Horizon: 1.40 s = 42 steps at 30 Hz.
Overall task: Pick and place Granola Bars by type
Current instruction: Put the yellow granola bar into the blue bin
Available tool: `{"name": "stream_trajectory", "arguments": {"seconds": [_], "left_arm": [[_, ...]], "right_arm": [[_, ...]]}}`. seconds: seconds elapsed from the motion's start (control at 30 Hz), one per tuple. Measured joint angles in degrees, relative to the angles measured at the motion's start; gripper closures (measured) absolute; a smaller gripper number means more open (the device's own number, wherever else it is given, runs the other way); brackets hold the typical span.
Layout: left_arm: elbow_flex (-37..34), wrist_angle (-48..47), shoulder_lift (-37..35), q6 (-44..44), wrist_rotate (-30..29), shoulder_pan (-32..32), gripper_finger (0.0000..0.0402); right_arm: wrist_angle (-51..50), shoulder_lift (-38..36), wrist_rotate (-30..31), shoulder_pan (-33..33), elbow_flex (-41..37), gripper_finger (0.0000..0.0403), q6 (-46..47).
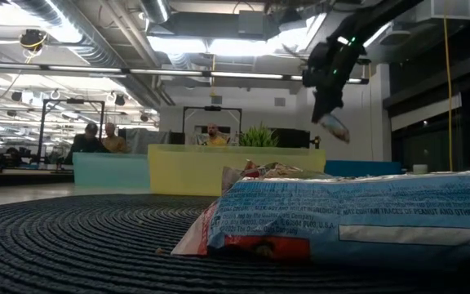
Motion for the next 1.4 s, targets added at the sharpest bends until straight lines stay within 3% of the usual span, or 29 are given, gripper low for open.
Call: {"name": "stream_trajectory", "arguments": {"seconds": [0.17,0.4,0.7,1.2,1.4], "left_arm": [[0.0,0.0,0.0,-0.4,-0.3,0.0,0.0231],[0.0,0.0,0.0,-0.4,-0.3,0.0,0.0231],[0.0,0.0,0.0,-0.4,-0.9,0.0,0.0231],[0.0,-0.1,0.0,-0.4,-0.9,0.0,0.0231],[0.0,-0.2,0.0,-0.4,-0.9,0.0,0.0231]], "right_arm": [[3.4,4.7,0.3,0.5,0.0,0.0345,0.0],[2.5,9.9,5.4,3.5,0.0,0.0345,-3.6],[2.0,12.7,10.0,8.0,0.0,0.0347,-14.7],[1.8,14.5,9.5,9.4,0.0,0.0349,-17.7],[0.3,14.5,9.5,9.4,0.0,0.0321,-17.6]]}}
